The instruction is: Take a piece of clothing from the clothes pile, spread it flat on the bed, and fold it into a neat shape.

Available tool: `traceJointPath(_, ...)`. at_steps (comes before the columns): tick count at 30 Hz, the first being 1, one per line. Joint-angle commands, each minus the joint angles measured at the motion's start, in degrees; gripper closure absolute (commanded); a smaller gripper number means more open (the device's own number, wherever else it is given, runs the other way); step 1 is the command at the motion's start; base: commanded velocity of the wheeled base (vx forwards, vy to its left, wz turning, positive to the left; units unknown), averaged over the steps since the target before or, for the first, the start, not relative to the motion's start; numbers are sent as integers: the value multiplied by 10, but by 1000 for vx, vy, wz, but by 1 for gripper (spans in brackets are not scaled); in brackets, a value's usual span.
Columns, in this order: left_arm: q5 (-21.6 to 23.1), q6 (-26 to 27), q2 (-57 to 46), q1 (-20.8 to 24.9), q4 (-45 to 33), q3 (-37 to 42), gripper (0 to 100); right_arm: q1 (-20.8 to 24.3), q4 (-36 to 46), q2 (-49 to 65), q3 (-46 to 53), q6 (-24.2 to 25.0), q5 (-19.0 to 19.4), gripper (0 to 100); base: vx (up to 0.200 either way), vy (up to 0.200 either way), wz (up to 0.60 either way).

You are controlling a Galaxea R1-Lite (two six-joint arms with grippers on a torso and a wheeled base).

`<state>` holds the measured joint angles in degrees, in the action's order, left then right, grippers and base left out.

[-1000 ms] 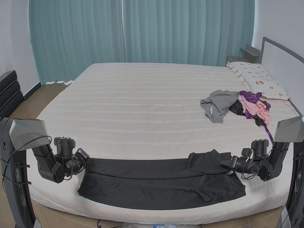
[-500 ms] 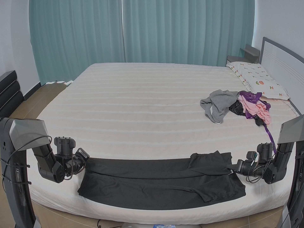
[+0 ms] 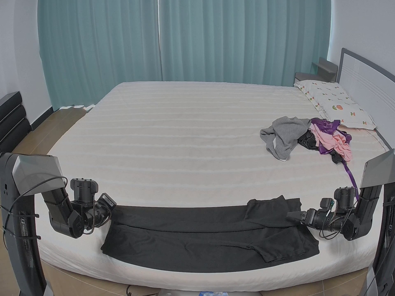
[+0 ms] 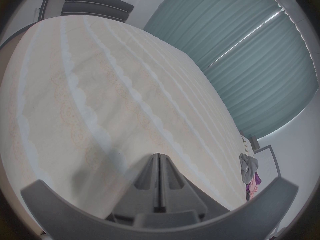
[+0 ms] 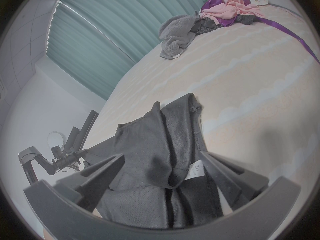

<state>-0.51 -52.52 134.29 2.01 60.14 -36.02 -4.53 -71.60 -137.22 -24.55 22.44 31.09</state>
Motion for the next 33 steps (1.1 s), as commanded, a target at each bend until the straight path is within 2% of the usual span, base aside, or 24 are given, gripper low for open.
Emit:
traceJointPath(1,0,3,0,0,1,1,0,0,1,0,0,3,0,0,0,0,0)
traceJointPath(7,-4,1,-24,-5,0,3,0,1,1,4,0,22,0,0,0,0,0)
traceJointPath(14,4,2,-82,-3,-6,51,0,1,1,3,-1,26,0,0,0,0,0)
traceJointPath(17,-5,30,-76,21,-5,57,0,1,-1,4,1,27,0,0,0,0,0)
traceJointPath(23,-33,37,-64,44,0,58,0,1,-1,3,0,28,-1,0,0,0,0)
traceJointPath(33,-6,38,-59,44,2,58,0,2,-1,4,1,30,-1,0,0,0,0)
